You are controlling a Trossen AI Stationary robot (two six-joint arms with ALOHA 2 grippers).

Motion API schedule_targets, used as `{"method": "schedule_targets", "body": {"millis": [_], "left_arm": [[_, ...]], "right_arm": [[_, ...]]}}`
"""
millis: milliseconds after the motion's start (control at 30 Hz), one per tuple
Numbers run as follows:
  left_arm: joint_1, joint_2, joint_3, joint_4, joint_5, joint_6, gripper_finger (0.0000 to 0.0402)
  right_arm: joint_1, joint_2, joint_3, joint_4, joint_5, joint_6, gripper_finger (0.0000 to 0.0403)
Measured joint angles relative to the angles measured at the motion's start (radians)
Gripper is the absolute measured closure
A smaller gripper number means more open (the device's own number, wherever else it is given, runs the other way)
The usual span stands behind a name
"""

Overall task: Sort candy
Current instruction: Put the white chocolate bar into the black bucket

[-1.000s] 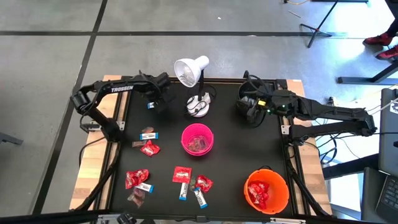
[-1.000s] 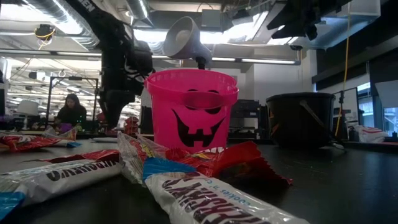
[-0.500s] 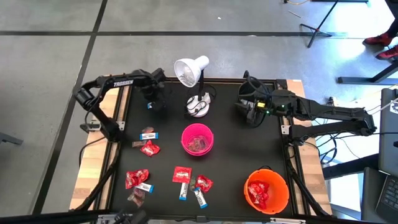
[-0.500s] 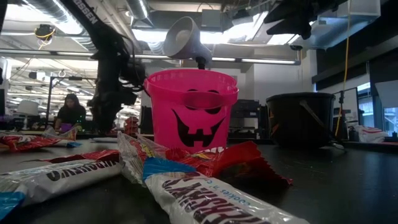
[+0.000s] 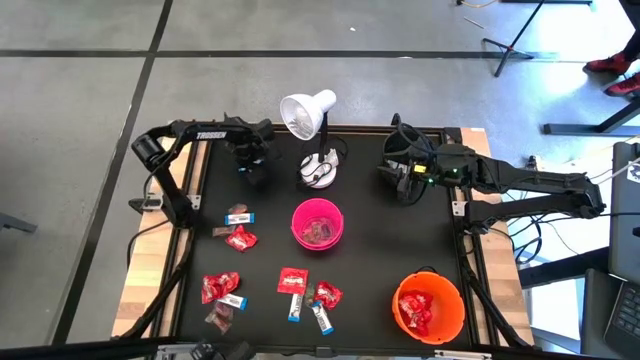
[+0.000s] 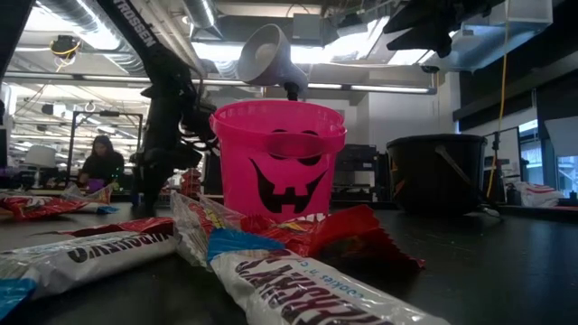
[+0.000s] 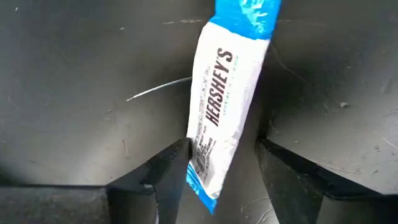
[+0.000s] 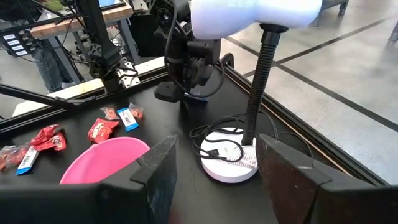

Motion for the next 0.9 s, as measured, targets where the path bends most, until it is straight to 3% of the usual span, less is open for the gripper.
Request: {"method": "schedule_targets", "body": {"millis": [200, 567, 800, 900], "left_arm": [[-0.035, 0.001, -0.002, -0.005, -0.008, -0.002, 0.0246], [-0.04, -0.003, -0.003, -0.008, 0.002, -0.049, 0.0388], [-0.041, -0.074, -0.01, -0.055, 0.003, -0.059, 0.0387], [-0.041, -0.154, -0.008, -0.084, 0.053, -0.076, 0.039]], "right_arm": [[0.0, 0.0, 0.0, 0.001, 0.0, 0.001, 0.0194], [0.0, 0.0, 0.0, 0.003, 0.0, 0.004, 0.0194], [0.0, 0.0, 0.0, 0.004, 0.0, 0.004, 0.0194], [0.0, 0.0, 0.0, 0.005, -0.001, 0.004, 0.0194]]}}
